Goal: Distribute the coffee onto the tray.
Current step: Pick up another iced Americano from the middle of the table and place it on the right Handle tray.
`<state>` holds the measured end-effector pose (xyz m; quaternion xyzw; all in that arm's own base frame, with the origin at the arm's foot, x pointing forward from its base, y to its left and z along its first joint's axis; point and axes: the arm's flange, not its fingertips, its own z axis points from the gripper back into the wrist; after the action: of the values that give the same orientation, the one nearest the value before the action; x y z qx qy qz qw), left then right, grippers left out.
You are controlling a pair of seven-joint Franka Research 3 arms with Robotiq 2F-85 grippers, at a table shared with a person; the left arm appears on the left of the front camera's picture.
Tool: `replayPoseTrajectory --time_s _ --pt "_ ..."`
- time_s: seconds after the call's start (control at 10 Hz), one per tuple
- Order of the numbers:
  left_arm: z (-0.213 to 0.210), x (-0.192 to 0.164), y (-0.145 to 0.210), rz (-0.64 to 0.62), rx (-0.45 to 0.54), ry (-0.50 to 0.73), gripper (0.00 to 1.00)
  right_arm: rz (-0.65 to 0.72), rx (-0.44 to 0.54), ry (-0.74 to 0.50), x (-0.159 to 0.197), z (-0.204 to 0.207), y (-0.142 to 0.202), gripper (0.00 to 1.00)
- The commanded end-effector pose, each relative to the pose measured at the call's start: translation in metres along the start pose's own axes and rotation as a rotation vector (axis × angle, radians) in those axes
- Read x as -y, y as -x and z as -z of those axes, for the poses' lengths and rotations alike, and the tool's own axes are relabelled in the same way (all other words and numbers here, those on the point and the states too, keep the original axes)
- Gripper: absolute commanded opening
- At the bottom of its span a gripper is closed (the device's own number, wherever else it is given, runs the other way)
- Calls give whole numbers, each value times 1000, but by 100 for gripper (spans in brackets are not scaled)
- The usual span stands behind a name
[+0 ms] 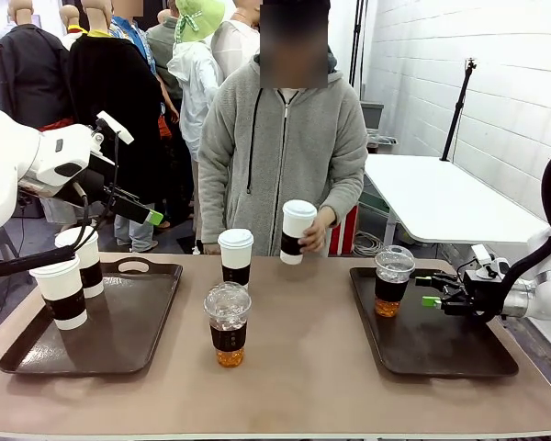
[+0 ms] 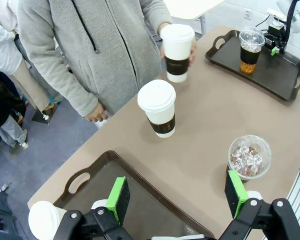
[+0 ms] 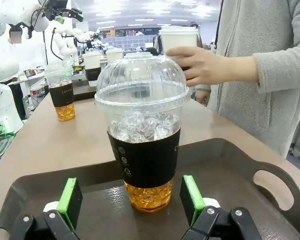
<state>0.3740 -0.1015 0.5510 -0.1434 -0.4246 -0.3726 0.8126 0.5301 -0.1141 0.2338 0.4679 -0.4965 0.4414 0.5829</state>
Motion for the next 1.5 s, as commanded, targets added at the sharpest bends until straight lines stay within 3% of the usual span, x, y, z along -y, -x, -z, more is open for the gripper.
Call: replayPoseTrajectory --time_s 0.0,0.8,1.4 --pt "0 -1 1 -4 -1 -3 100 -1 10 7 -12 -5 -2 100" --pt "0 -1 1 -4 -1 -3 100 -4 17 -67 -100 22 -4 100" --pt "0 -1 1 -4 -1 -3 100 6 -20 -200 -128 74 -6 100"
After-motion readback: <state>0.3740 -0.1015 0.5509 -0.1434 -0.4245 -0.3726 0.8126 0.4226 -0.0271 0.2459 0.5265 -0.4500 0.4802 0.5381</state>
